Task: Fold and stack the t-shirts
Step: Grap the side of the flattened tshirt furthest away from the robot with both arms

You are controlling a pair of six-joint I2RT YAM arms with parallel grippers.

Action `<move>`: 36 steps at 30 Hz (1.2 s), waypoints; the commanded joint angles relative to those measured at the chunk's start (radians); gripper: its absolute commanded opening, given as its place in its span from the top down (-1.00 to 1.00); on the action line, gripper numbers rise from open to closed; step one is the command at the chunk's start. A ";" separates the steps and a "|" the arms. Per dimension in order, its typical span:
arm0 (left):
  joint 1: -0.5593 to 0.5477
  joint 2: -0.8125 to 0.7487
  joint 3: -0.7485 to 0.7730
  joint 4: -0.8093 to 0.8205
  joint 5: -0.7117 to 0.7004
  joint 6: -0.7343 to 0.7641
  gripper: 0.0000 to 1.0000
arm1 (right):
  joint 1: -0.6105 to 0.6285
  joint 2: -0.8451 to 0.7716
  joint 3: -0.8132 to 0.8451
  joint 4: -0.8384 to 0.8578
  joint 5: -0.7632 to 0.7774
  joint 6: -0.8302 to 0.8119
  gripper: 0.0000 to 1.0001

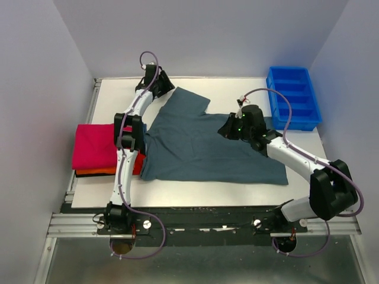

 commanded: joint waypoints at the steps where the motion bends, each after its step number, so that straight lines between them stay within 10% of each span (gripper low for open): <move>1: 0.001 0.037 -0.012 -0.038 0.146 -0.076 -0.27 | -0.121 -0.013 -0.034 -0.002 -0.032 -0.007 0.56; 13: -0.013 0.052 0.004 -0.045 0.184 -0.094 -0.11 | -0.288 0.030 0.047 -0.092 -0.079 -0.024 0.56; 27: -0.007 0.071 -0.028 0.145 0.236 -0.137 1.00 | -0.429 0.174 0.210 -0.243 0.036 -0.044 0.08; 36: 0.007 -0.184 -0.341 0.323 0.256 -0.028 1.00 | -0.432 0.387 0.460 -0.463 0.250 -0.102 0.01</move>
